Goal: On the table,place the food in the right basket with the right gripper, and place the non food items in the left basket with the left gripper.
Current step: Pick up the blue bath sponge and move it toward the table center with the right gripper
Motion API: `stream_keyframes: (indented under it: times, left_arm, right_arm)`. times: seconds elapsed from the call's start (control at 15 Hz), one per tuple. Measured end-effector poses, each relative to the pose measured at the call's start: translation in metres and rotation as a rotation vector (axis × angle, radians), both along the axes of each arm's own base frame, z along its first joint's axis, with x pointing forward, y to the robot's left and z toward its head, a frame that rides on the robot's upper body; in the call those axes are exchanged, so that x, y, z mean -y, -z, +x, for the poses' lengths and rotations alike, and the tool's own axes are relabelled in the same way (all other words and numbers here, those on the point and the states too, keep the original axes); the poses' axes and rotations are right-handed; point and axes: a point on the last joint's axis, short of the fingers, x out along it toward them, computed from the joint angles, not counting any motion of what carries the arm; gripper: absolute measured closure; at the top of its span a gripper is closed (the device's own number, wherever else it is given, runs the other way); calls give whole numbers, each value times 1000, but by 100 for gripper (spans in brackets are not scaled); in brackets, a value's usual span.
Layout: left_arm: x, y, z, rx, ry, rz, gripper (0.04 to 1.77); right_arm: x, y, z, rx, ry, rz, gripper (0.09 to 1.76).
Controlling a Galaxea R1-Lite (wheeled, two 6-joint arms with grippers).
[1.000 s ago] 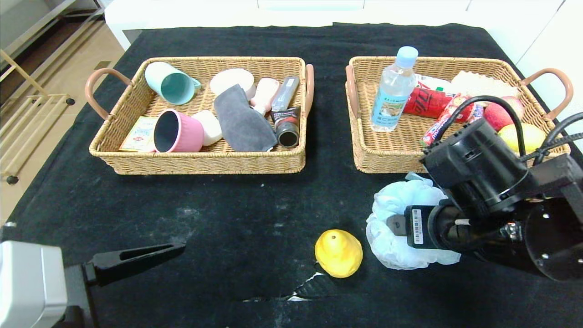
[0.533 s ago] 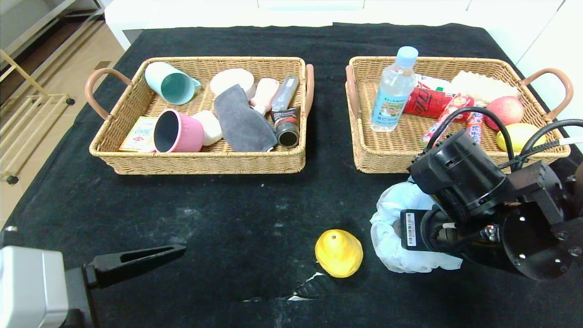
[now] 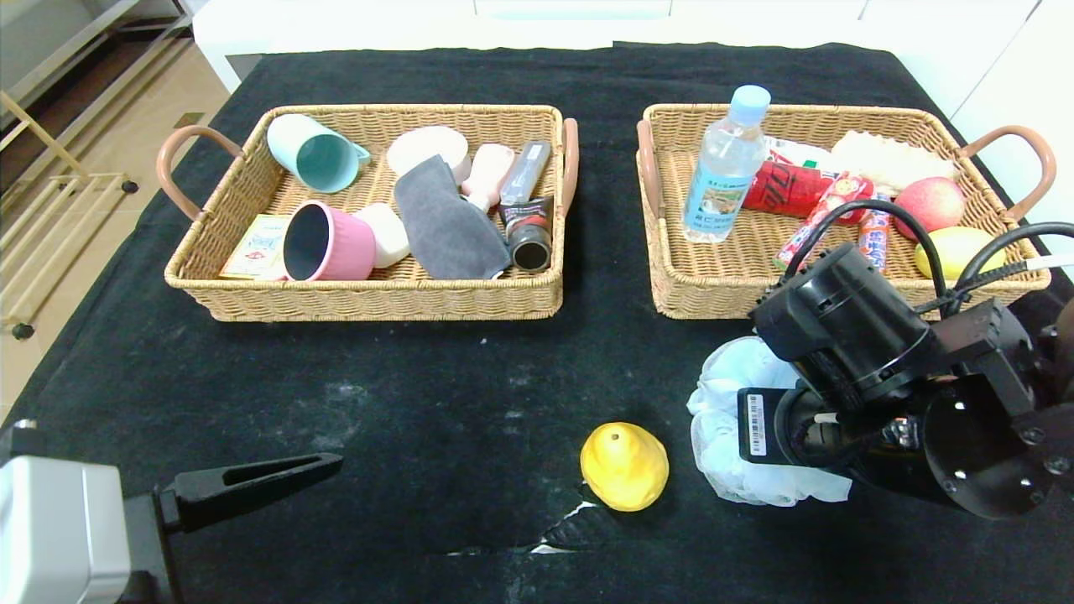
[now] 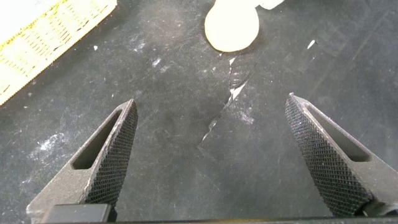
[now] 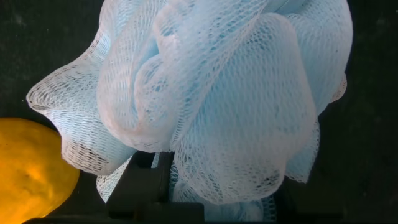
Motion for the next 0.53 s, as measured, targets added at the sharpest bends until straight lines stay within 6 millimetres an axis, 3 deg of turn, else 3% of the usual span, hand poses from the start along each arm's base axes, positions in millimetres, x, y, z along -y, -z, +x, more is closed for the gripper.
stream_keyframes:
  times: [0.33,0.53]
  left_arm:
    - [0,1,0,6,4,12,9]
    - [0,1,0,7,3,11,9]
  right_arm:
    - [0,0,-1,3,0,-5,104]
    - [1,-12,-10,34,-22,2,106]
